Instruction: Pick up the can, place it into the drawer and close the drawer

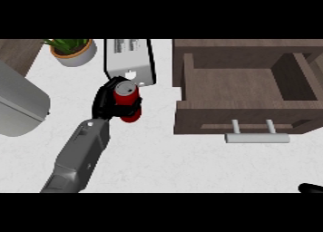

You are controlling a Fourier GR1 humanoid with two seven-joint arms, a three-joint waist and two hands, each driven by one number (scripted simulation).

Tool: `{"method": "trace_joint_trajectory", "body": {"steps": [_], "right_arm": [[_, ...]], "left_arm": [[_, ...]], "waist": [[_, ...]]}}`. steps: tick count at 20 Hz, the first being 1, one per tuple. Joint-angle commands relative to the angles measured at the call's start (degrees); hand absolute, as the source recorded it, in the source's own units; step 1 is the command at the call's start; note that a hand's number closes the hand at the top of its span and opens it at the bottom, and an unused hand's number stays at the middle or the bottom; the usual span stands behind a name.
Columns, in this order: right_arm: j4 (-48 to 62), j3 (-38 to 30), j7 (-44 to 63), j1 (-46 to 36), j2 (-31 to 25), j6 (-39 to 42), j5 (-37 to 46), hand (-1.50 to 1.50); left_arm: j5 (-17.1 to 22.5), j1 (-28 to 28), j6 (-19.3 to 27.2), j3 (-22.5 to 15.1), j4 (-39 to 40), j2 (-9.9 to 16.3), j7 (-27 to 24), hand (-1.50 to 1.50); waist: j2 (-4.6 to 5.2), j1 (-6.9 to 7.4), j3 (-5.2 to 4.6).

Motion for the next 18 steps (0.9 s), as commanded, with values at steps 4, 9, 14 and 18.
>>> {"method": "trace_joint_trajectory", "body": {"steps": [4,9,14,18], "right_arm": [[0.27,-0.44,1.4,-1.27,-0.54,-0.92,1.24,-1.5],[-1.31,0.72,0.18,0.81,0.6,-0.06,1.51,-1.5],[-0.97,0.65,3.56,-2.81,-0.75,-1.42,1.99,-1.5],[-4.43,3.73,0.37,2.59,3.48,-1.15,4.27,-1.5]], "left_arm": [[0.97,-3.29,2.75,-5.8,-14.61,-1.45,14.41,1.5],[7.41,-9.11,7.42,-12.87,-20.92,-1.48,24.84,1.5],[7.88,-13.98,14.11,-16.08,-27.06,-1.49,33.55,1.5],[7.72,-15.9,15.61,-18.8,-30.7,-1.49,37.67,1.5]], "waist": [[-0.3,0.77,0.04],[-0.33,-0.03,0.03],[0.03,-0.12,0.0],[0.02,-0.38,0.0]]}}
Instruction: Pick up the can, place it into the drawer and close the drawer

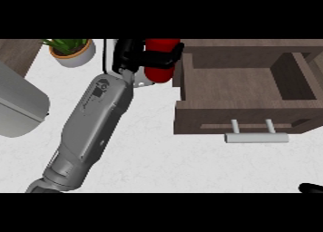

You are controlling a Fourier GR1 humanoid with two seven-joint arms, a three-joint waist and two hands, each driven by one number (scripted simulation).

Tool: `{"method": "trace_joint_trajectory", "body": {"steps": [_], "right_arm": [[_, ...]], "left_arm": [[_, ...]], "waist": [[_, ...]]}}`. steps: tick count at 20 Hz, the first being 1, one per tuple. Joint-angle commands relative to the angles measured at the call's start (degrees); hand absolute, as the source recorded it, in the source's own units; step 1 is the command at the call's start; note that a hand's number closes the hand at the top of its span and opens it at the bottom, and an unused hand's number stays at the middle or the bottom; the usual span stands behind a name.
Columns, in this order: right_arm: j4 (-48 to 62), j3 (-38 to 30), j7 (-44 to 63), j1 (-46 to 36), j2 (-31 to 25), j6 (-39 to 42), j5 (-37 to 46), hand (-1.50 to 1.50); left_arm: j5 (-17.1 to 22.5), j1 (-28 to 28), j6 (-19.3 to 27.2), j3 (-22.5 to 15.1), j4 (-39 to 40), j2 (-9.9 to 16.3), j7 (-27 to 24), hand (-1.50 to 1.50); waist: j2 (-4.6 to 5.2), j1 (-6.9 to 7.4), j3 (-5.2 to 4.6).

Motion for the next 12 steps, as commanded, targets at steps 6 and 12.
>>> {"method": "trace_joint_trajectory", "body": {"steps": [6,12], "right_arm": [[4.3,-3.67,-0.75,-2.94,-2.49,0.91,-3.13,-1.5],[1.29,1.32,2.65,-4.63,-0.74,-1.56,1.59,-1.5]], "left_arm": [[1.49,-15.59,7.63,-2.94,5.55,-0.02,8.32,1.5],[4.26,-26.67,10.4,-4.72,13.96,-0.02,10.98,1.5]], "waist": [[0.49,-1.08,0.04],[0.71,-1.73,0.03]]}}
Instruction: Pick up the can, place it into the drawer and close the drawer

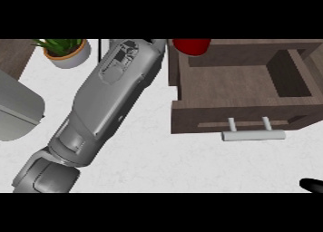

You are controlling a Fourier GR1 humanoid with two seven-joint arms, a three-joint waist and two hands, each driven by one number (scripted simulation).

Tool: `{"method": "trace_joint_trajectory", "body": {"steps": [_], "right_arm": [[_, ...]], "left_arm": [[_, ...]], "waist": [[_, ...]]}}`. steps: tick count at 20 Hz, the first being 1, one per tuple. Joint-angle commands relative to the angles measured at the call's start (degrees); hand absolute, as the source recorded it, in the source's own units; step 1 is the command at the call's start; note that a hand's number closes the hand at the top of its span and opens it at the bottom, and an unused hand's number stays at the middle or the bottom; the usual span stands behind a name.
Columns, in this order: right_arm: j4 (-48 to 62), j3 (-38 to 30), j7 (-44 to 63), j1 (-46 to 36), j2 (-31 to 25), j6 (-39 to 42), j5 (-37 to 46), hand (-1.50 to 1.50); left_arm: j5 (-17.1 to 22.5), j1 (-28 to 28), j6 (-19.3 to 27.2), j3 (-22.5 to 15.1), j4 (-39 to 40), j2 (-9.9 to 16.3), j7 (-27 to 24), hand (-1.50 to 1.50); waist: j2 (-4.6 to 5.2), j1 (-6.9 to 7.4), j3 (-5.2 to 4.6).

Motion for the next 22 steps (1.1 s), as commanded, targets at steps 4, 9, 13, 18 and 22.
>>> {"method": "trace_joint_trajectory", "body": {"steps": [4,9,13,18,22], "right_arm": [[0.75,2.54,0.65,-2.92,0.5,-1.6,3.11,-1.5],[1.49,-0.36,0.96,-3.58,-1.6,-0.45,0.15,-1.5],[2.54,-1.8,0.54,-3.79,-3.02,1.16,-2.22,-1.5],[2.67,0.05,0.76,-4.54,-2.11,0.3,-0.34,-1.5],[1.66,0.99,3.8,-7.34,-3.35,-0.29,-0.05,-1.5]], "left_arm": [[5.38,-7.64,3.46,-5.94,8.65,0.0,0.06,1.5],[6.49,-13.93,2.82,-4.51,15.96,0.0,-0.8,1.5],[9.54,-15.43,5.74,-9.59,18.16,0.0,-1.36,1.5],[11.7,-15.71,8.18,-9.77,21.56,0.0,-4.96,1.5],[13.54,-17.26,12.51,-12.62,21.68,0.0,-2.26,-1.5]], "waist": [[0.25,-1.08,0.02],[0.47,-1.39,0.05],[0.72,-2.95,0.12],[1.07,-3.56,0.13],[0.82,-3.61,0.1]]}}
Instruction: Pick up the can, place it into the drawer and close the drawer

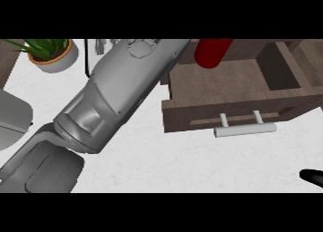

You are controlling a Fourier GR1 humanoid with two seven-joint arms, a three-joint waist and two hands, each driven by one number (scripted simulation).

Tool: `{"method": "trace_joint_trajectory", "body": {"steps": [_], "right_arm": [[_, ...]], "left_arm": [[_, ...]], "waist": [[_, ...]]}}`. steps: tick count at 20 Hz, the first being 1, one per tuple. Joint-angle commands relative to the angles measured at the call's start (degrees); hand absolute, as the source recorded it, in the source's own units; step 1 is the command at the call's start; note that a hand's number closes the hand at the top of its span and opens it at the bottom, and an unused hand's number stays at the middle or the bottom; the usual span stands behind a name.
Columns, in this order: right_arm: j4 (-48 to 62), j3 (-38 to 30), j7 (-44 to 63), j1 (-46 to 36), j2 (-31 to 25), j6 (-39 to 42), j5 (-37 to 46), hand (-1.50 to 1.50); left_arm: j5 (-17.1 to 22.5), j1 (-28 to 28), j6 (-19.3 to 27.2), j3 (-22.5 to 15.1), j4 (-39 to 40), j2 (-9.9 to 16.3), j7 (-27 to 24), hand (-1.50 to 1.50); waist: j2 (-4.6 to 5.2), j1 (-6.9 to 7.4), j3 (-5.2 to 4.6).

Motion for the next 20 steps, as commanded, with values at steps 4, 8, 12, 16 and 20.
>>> {"method": "trace_joint_trajectory", "body": {"steps": [4,8,12,16,20], "right_arm": [[1.26,-0.19,2.52,-4.1,-2.08,-0.49,-0.03,-1.5],[2.29,1.18,-0.33,-6.34,-4.68,0.74,4.67,-1.5],[0.1,5.51,-2.78,-6.43,-4.7,1.88,8.83,-1.5],[2.05,8.07,-5.1,-6.84,-7.57,2.83,16.78,-1.5],[8.26,11.39,-8.4,-10.54,-10.04,2.88,24.41,-1.5]], "left_arm": [[2.1,-2.53,3.76,-1.03,3.77,0.0,-2.41,-1.5],[3.68,-1.58,5.15,-2.02,3.8,0.0,-3.68,-1.5],[6.22,-1.86,6.27,-1.24,3.68,0.0,-4.77,-1.5],[7.77,-2.78,5.08,-1.06,3.76,0.0,-4.4,-1.5],[10.28,-3.07,5.82,-0.6,2.63,0.0,-4.56,-1.5]], "waist": [[0.5,-0.45,-0.01],[0.65,-0.22,-0.03],[0.79,-0.75,-0.03],[0.67,0.08,-0.07],[0.64,1.07,-0.05]]}}
